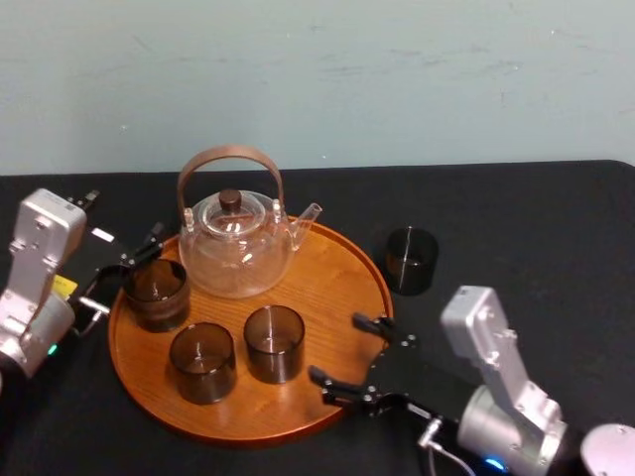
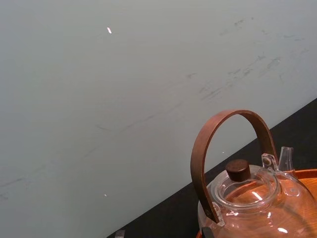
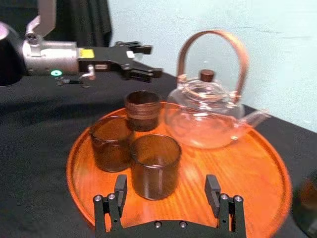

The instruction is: Pick up the glass from the table and place it on the tray.

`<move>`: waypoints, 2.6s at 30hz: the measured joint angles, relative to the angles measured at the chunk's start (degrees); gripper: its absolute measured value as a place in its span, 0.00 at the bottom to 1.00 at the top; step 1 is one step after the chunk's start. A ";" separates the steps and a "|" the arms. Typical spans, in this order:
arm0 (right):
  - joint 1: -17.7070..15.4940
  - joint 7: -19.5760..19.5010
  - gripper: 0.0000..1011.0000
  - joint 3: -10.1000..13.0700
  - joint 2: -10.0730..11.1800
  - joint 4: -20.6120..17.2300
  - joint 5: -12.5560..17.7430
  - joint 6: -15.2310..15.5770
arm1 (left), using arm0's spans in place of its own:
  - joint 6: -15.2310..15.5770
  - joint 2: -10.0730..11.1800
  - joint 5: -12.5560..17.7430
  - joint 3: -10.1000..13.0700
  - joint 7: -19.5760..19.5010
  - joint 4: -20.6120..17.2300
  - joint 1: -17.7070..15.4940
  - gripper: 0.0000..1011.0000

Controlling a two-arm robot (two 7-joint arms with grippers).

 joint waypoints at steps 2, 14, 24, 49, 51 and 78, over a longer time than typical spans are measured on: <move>-0.95 -0.60 0.99 0.78 0.20 -0.62 0.14 -0.31 | 0.00 0.00 0.00 0.00 0.00 0.00 0.00 0.99; -6.31 -4.39 0.99 6.93 -0.01 -2.25 0.64 -2.33 | 0.00 0.00 0.00 0.00 0.00 0.00 0.00 0.99; -7.84 -6.11 0.99 10.92 -1.16 -1.09 0.33 -2.64 | 0.00 0.00 0.00 0.00 0.00 0.00 0.00 0.99; 4.12 -2.16 0.99 12.16 -3.70 12.20 1.06 -0.22 | 0.00 0.00 0.00 0.00 0.00 0.00 0.00 0.99; 5.08 -1.95 0.99 11.94 -3.90 13.34 1.08 -0.12 | 0.00 0.00 0.00 0.00 0.00 0.00 0.00 0.99; 14.58 0.21 0.99 10.05 -5.21 24.38 1.28 0.19 | 0.00 0.00 0.00 0.00 0.00 0.00 0.00 0.99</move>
